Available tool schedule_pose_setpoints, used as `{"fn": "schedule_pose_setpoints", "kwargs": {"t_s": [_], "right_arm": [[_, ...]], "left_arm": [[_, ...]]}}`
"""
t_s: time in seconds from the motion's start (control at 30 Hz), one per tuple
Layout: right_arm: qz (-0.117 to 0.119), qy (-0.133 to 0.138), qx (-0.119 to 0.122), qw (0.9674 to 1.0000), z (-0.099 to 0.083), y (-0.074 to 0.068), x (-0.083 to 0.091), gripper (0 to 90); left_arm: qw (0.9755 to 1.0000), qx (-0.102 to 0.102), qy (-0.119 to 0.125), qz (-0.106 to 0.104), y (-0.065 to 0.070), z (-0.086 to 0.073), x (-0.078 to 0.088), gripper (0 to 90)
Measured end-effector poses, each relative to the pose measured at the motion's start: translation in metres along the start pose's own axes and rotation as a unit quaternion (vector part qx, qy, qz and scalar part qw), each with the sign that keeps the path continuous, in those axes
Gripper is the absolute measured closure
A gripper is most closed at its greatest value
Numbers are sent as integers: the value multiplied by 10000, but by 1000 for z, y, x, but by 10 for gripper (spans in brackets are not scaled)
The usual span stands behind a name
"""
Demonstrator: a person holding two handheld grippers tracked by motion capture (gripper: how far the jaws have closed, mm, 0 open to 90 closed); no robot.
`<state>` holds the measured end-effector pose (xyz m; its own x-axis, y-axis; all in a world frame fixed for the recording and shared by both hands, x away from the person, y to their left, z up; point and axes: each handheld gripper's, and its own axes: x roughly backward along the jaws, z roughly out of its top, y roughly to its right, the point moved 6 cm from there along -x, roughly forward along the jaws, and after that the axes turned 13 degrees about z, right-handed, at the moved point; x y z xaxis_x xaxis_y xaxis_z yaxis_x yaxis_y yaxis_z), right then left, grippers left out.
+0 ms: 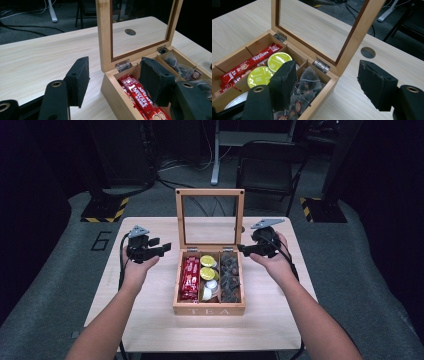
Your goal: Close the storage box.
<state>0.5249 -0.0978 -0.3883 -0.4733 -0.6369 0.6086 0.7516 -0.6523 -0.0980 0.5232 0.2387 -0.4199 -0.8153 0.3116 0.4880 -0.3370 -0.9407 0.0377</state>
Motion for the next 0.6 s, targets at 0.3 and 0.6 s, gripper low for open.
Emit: {"fn": "schedule_pose_setpoints", "kwargs": {"t_s": [0.3,0.6], "right_arm": [[-4,35,-24,10000,8,1,-8,309],[-122,1,-214,9997,13,10,-16,309]], "left_arm": [[10000,4,22,-1,1,0,0,412],[10000,-19,14,-13,2,0,2,412]]}}
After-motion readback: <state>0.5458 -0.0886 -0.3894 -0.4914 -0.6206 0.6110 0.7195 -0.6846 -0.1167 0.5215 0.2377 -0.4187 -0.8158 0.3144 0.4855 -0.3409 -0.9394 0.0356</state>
